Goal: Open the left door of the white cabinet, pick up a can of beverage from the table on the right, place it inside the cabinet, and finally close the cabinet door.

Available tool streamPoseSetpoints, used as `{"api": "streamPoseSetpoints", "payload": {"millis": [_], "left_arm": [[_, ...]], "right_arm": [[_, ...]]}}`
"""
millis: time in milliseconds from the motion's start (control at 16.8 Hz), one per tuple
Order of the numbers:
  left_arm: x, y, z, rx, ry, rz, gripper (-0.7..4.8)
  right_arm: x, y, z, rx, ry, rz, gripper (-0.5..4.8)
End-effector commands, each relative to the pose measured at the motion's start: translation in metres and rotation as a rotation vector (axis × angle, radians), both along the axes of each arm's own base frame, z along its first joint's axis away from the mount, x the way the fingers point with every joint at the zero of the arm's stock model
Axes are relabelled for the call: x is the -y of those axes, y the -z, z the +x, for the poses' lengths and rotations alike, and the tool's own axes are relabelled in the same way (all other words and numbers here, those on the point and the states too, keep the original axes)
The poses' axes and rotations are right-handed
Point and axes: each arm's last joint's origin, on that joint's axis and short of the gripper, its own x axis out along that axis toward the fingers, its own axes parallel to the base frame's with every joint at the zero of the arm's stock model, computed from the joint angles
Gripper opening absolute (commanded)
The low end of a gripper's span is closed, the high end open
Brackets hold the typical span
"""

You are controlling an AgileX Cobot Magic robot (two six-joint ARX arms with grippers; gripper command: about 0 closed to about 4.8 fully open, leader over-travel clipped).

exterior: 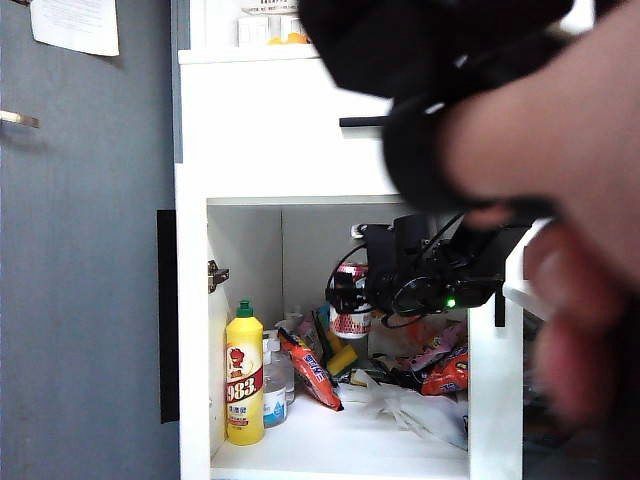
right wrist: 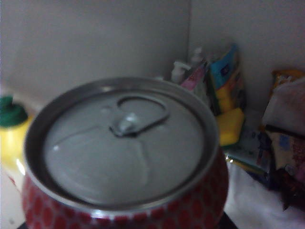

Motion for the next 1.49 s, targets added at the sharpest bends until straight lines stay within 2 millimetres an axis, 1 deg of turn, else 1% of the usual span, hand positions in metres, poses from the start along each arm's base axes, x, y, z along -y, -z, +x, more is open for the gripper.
{"api": "streamPoseSetpoints", "payload": {"millis": [60,358,596,656,775,1253,1372,1491], "left_arm": [[0.000,-0.001,0.000,0.008,-0.003,-0.006,4.79],[-0.001,-0.001,0.000,0.006,-0.003,-0.004,4.79],[-0.001,0.001,-0.001,-0.006,-0.004,0.010,4.79],[-0.001,0.001,-0.001,-0.006,-0.003,0.010,4.79],[-0.001,0.001,-0.001,-0.006,-0.003,0.010,4.79],[-0.001,0.000,-0.001,-0.006,-0.003,0.009,4.79],[-0.001,0.000,-0.001,-0.004,-0.003,0.008,4.79],[-0.001,-0.001,0.000,0.003,-0.003,0.001,4.79]], "right_arm": [[-0.009,-0.016,-0.001,0.032,-0.010,0.052,1.98],[-0.006,-0.019,0.000,0.074,0.013,0.036,1.98],[-0.003,-0.019,0.002,0.088,0.077,0.006,1.99],[-0.003,-0.018,0.002,0.085,0.078,0.005,2.20],[-0.002,-0.018,0.002,0.082,0.080,0.004,4.04],[0.001,-0.018,0.003,0.078,0.073,0.010,4.05],[-0.001,-0.021,0.002,0.079,0.020,0.016,4.05],[-0.002,-0.028,0.001,0.013,-0.030,0.012,4.04]]}}
